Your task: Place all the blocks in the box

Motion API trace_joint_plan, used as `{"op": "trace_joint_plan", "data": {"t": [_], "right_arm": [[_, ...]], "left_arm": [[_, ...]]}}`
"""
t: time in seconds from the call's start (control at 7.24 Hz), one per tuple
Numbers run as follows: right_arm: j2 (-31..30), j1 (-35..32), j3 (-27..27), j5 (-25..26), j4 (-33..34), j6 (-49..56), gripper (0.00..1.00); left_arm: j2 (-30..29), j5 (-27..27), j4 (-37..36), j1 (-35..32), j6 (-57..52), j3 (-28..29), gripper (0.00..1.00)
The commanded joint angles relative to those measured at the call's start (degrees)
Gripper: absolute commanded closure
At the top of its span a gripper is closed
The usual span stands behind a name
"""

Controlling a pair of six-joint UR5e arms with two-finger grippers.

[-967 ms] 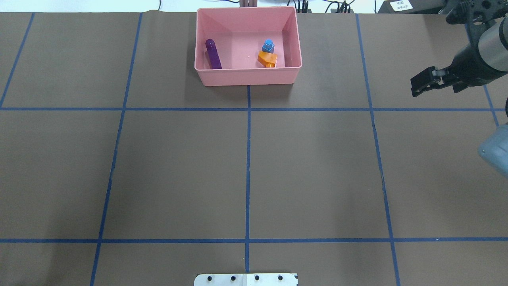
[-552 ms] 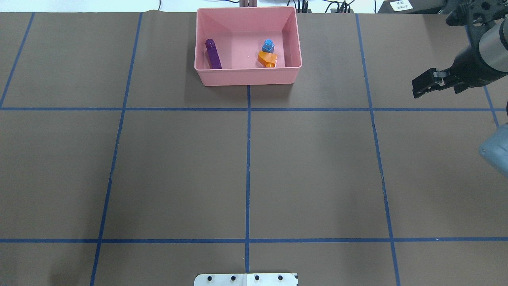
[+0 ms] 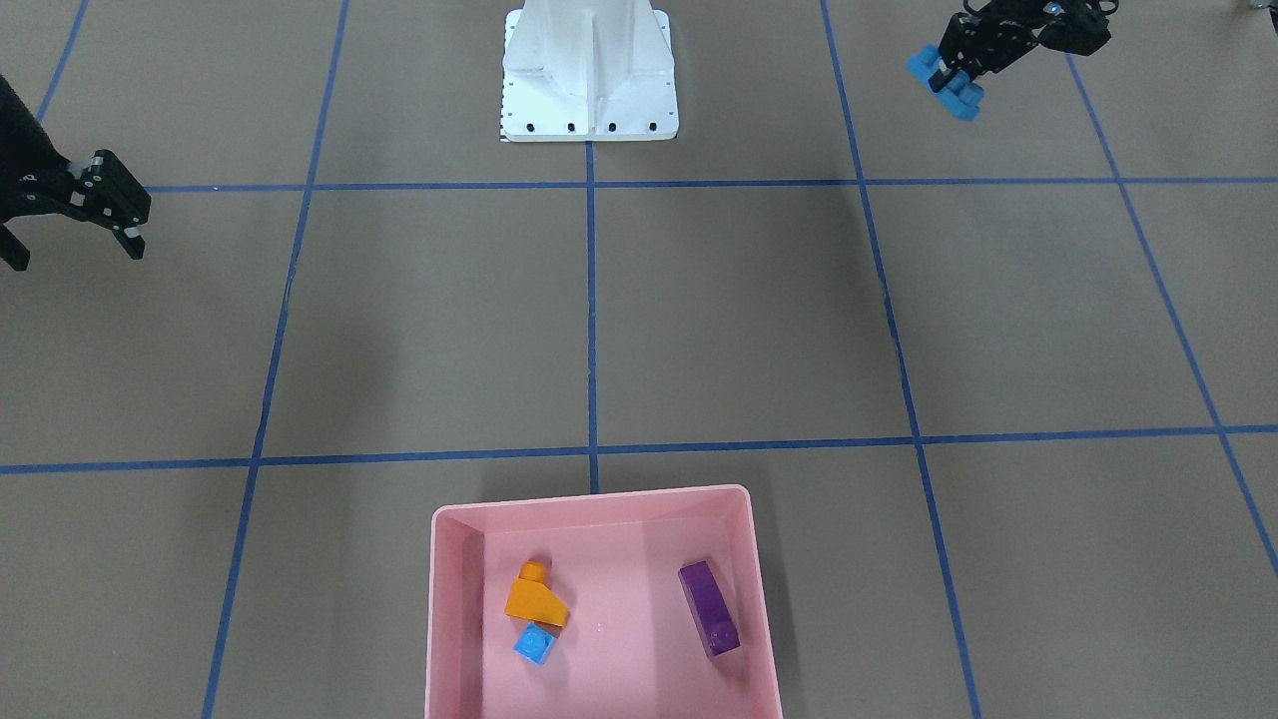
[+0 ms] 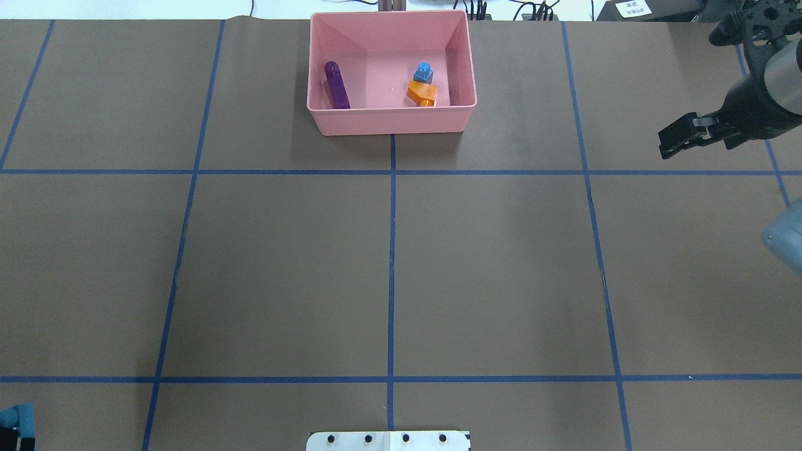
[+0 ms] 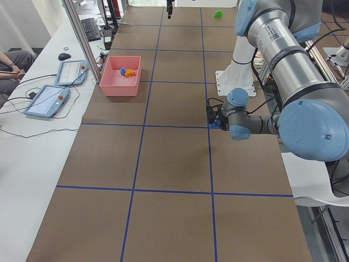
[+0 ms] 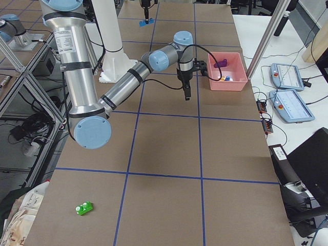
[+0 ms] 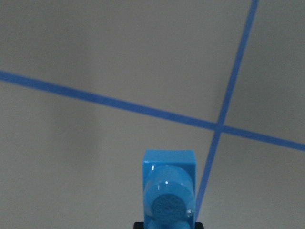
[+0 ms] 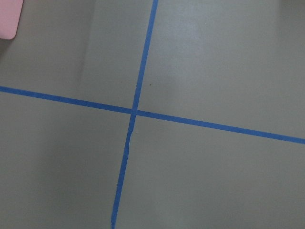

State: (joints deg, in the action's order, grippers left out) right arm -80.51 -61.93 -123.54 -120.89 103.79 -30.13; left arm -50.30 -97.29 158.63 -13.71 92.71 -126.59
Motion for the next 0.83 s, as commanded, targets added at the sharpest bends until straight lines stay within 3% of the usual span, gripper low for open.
{"op": "trace_joint_plan", "data": {"t": [0.0,0.28,0.69], "right_arm": [[-4.98,-5.46,0.05,-4.6,0.0,8.73,0.01],[-9.12,-8.9,0.14,-5.41,-0.08,15.24,0.01],[-14.92,-13.47,0.4,-7.17,-0.08,24.56,0.01]], "left_arm": [[-12.03,-2.01,-9.76,-7.17,-6.37,-0.07,1.0],[-28.98,-9.2,-27.58,-16.22,-14.18,0.55,1.0],[-49.12,-10.72,-49.05,-21.68,-21.94,4.66,1.0]]}}
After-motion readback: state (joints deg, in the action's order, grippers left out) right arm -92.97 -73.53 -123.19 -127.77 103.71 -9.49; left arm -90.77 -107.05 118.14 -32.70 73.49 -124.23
